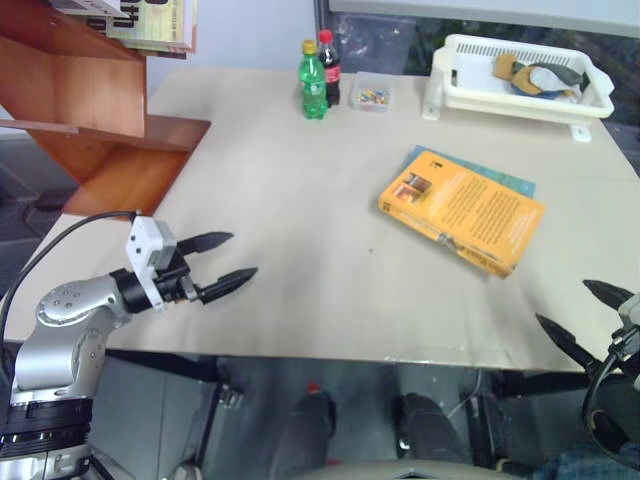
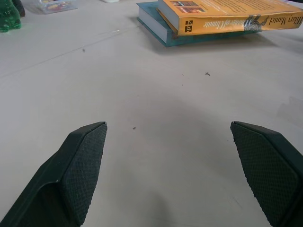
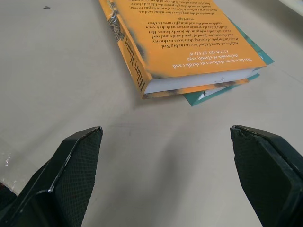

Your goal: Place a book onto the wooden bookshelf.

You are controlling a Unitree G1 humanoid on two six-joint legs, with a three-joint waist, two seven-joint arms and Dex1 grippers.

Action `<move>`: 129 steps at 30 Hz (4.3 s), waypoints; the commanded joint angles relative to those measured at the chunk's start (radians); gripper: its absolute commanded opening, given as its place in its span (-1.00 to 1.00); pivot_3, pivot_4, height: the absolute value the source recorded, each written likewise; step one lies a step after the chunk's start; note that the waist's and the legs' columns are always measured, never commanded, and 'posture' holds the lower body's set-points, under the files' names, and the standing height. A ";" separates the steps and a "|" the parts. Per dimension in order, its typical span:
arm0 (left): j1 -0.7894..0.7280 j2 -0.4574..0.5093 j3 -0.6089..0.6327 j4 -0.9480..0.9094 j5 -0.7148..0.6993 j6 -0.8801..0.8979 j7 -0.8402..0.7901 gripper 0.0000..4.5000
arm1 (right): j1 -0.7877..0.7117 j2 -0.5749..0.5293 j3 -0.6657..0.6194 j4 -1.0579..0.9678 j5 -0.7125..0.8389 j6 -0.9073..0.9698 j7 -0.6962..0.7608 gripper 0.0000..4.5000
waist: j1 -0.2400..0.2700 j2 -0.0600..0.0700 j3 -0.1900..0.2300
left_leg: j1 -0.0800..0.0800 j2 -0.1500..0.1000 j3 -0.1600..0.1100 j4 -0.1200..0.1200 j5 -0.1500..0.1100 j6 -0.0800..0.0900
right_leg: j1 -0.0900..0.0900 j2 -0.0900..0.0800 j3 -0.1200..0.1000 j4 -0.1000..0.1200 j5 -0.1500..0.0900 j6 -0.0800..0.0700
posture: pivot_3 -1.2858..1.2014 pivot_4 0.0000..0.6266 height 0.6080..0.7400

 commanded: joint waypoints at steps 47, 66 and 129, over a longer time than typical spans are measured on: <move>-0.139 -0.238 -0.122 -0.261 -0.106 0.109 0.223 1.00 | -0.683 0.245 0.573 0.653 0.065 -0.093 0.064 -0.94 | -0.008 0.001 0.001 | 0.002 -0.001 0.006 0.001 0.000 0.000 | 0.000 0.005 0.005 0.005 0.004 0.003 | 0.03 -0.52 1.00; -0.173 -0.271 -0.162 -0.182 -0.059 0.084 0.224 1.00 | -0.865 -0.094 0.325 0.417 0.162 0.437 -0.323 -0.94 | -0.015 0.001 0.001 | 0.003 0.000 0.008 0.003 0.000 0.001 | 0.000 0.006 0.005 0.004 0.003 -0.001 | 0.03 -0.52 1.00; -1.107 -0.234 -0.321 1.301 0.148 0.668 -0.111 1.00 | -0.572 -0.164 0.206 -0.321 0.513 0.293 -0.219 0.97 | -0.012 -0.005 0.005 | -0.004 -0.002 0.003 0.002 0.000 0.001 | -0.005 0.006 0.001 0.004 0.006 0.002 | 0.03 -0.52 1.00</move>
